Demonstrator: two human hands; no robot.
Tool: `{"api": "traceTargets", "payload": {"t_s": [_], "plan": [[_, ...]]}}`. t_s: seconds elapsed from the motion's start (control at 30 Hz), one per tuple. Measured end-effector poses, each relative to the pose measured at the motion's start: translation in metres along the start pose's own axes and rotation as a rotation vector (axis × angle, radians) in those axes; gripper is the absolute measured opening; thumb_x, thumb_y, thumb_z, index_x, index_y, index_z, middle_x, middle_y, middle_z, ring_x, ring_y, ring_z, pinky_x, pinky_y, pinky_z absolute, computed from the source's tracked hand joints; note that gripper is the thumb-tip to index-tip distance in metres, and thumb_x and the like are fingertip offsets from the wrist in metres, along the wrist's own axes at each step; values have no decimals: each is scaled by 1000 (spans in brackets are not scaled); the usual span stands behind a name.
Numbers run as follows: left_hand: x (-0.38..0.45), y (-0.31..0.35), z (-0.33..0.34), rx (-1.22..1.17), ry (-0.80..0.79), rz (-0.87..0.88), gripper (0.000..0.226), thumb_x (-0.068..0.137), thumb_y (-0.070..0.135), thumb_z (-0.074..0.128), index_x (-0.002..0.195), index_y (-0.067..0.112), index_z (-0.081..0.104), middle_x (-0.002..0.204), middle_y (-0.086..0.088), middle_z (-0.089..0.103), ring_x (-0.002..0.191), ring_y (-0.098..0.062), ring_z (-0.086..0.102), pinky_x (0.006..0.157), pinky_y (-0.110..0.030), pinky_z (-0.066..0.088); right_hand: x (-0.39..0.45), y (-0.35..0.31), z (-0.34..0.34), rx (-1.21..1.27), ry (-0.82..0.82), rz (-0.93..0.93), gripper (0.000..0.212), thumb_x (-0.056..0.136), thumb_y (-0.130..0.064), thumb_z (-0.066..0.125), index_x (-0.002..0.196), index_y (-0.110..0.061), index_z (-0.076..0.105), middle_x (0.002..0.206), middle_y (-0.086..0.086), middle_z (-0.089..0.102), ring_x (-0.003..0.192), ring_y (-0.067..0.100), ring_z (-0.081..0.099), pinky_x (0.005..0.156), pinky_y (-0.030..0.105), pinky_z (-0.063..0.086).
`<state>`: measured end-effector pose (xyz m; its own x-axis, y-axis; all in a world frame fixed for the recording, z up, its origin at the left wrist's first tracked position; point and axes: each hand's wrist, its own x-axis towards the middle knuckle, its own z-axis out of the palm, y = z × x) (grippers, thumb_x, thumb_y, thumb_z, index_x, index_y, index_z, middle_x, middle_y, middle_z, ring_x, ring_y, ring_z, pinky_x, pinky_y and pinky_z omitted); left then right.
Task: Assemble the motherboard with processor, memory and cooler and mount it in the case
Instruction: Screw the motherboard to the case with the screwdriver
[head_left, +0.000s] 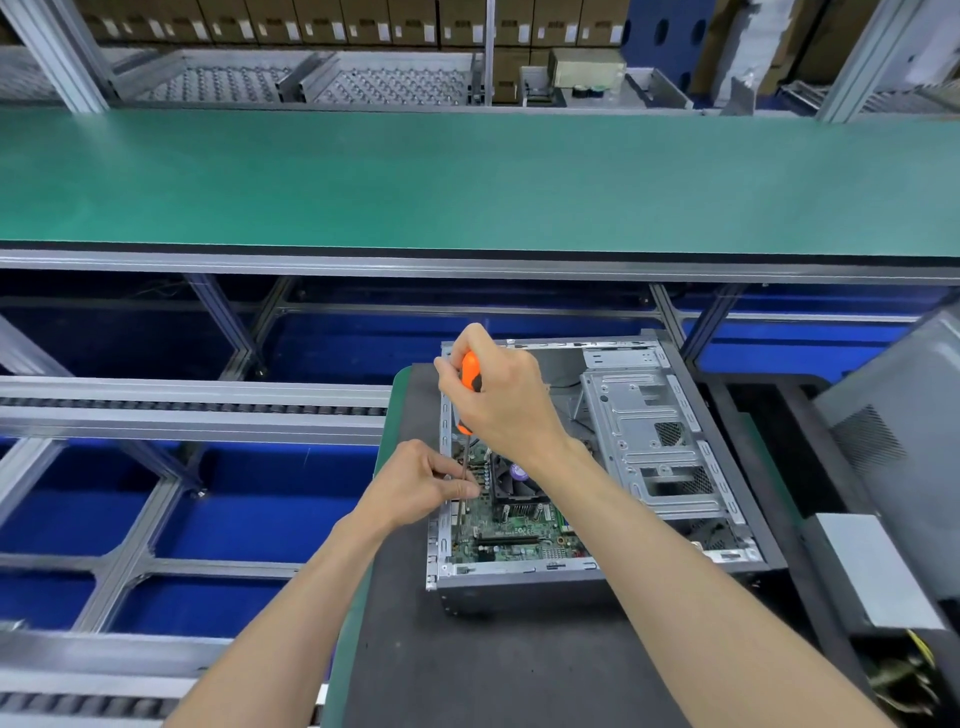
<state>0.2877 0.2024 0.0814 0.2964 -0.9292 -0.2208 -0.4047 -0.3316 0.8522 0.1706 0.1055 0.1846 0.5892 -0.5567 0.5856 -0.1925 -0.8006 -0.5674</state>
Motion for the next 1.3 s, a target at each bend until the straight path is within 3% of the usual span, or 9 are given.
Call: {"api": "traceTargets", "payload": {"t_s": [0.23, 0.37, 0.57, 0.67, 0.73, 0.83, 1.0, 1.13, 1.3], "plan": [[2, -2, 0, 16, 5, -17, 9, 75, 35, 86, 75, 28, 82, 53, -4, 62, 46, -8, 37, 50, -14, 36, -1, -1, 2, 13, -15, 8, 20, 97, -22, 62, 84, -10, 51, 51, -6, 40, 44, 15, 38, 48, 28, 35], [2, -3, 0, 19, 5, -27, 10, 76, 35, 86, 75, 26, 82, 66, -15, 70, 51, -10, 43, 56, -22, 42, 0, -2, 2, 8, -23, 7, 20, 97, -21, 62, 84, -9, 51, 51, -1, 41, 45, 19, 38, 47, 36, 39], [-2, -5, 1, -6, 1, -22, 9, 77, 35, 85, 73, 29, 81, 62, -22, 64, 52, -18, 37, 55, -26, 39, -2, -5, 1, 17, -35, -3, 21, 97, -21, 63, 84, -9, 51, 51, -3, 39, 46, 17, 36, 48, 32, 37], [-4, -8, 1, -3, 2, -9, 8, 78, 34, 84, 71, 30, 81, 55, -11, 60, 49, -15, 37, 54, -24, 40, -1, -9, -5, 1, -118, -28, 19, 94, -23, 64, 85, -12, 51, 55, -5, 43, 50, 17, 40, 52, 31, 38], [-8, -10, 0, 7, 0, -2, 8, 80, 32, 83, 72, 31, 81, 60, -3, 68, 51, -14, 49, 57, -29, 48, 3, -12, -13, -7, -240, -83, 14, 88, -18, 64, 85, -16, 50, 63, -8, 46, 57, 17, 43, 57, 34, 42], [-10, -16, 1, 26, 2, -12, 2, 81, 30, 82, 79, 29, 82, 81, 9, 77, 81, -12, 71, 76, -30, 57, 12, -19, -21, -142, -442, -170, 10, 85, -15, 61, 82, -16, 52, 70, -6, 52, 66, 22, 50, 63, 39, 45], [-10, -17, 2, 38, -9, -26, 5, 81, 31, 82, 83, 26, 83, 84, 23, 75, 87, 2, 70, 80, -19, 51, 19, -34, -24, -515, -516, -241, 27, 93, -39, 53, 82, -15, 51, 69, -1, 38, 68, 30, 45, 60, 35, 30], [-9, -15, 2, 53, -18, -34, 4, 81, 31, 82, 83, 27, 83, 85, 24, 75, 88, 2, 70, 82, -20, 54, 21, -40, -34, -385, -690, -233, 13, 79, -19, 60, 92, -14, 58, 93, 2, 52, 81, 28, 53, 63, 38, 43], [-9, -16, 4, 37, -25, -58, 4, 82, 26, 81, 79, 25, 83, 84, 22, 75, 87, 9, 68, 73, -10, 47, 14, -44, -27, -578, -552, -217, 27, 98, -35, 52, 83, -15, 40, 67, -4, 25, 70, 28, 42, 60, 37, 28]]}}
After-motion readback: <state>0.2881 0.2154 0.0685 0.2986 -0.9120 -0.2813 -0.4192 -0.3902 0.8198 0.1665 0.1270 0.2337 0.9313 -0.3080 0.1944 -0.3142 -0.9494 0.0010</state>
